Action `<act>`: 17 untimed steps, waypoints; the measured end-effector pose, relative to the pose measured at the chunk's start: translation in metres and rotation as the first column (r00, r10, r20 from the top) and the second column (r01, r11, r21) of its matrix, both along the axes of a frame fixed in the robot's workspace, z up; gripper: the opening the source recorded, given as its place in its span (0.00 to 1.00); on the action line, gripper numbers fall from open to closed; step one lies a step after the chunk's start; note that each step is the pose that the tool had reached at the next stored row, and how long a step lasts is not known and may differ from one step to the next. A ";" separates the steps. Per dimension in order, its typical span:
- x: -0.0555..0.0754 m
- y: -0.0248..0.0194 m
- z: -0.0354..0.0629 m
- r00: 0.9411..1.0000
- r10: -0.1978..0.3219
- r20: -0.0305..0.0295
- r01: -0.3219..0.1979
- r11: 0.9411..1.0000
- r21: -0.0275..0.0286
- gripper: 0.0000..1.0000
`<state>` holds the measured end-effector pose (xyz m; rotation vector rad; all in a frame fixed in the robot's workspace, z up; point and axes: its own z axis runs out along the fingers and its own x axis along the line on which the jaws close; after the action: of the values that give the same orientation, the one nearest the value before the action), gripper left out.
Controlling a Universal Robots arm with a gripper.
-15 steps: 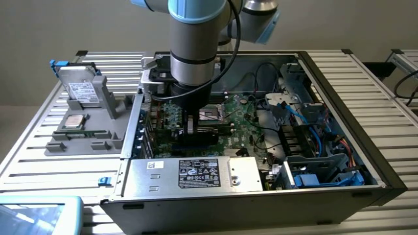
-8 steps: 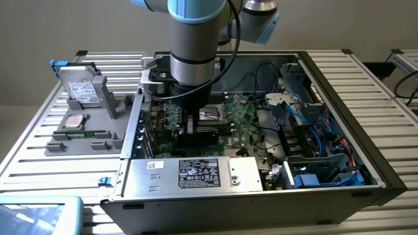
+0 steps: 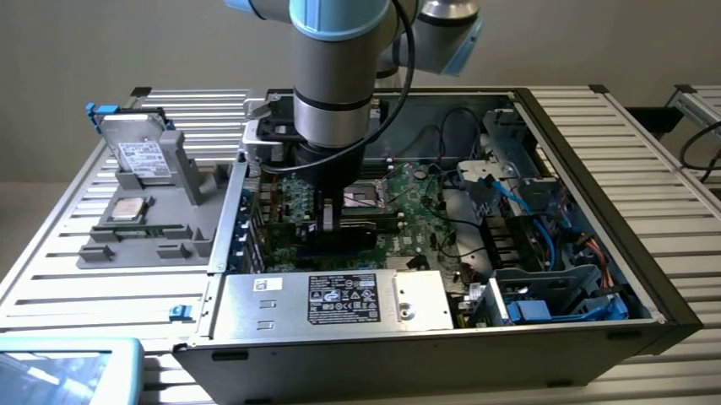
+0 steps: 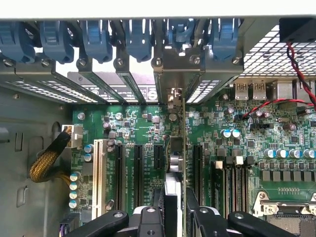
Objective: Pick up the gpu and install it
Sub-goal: 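Insert the gpu into the slot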
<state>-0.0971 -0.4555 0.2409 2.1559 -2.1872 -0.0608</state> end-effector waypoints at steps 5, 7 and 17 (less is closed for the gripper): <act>0.000 0.0000 0.0016 1.000 0.000 -0.001 0.000 1.000 0.000 0.30; 0.000 0.0000 0.0027 1.000 0.000 0.000 0.000 1.000 0.000 0.36; 0.001 0.0000 0.0444 1.000 0.000 0.000 0.000 1.000 -0.002 0.36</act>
<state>-0.0964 -0.4555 0.2853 2.1552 -2.1864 -0.0589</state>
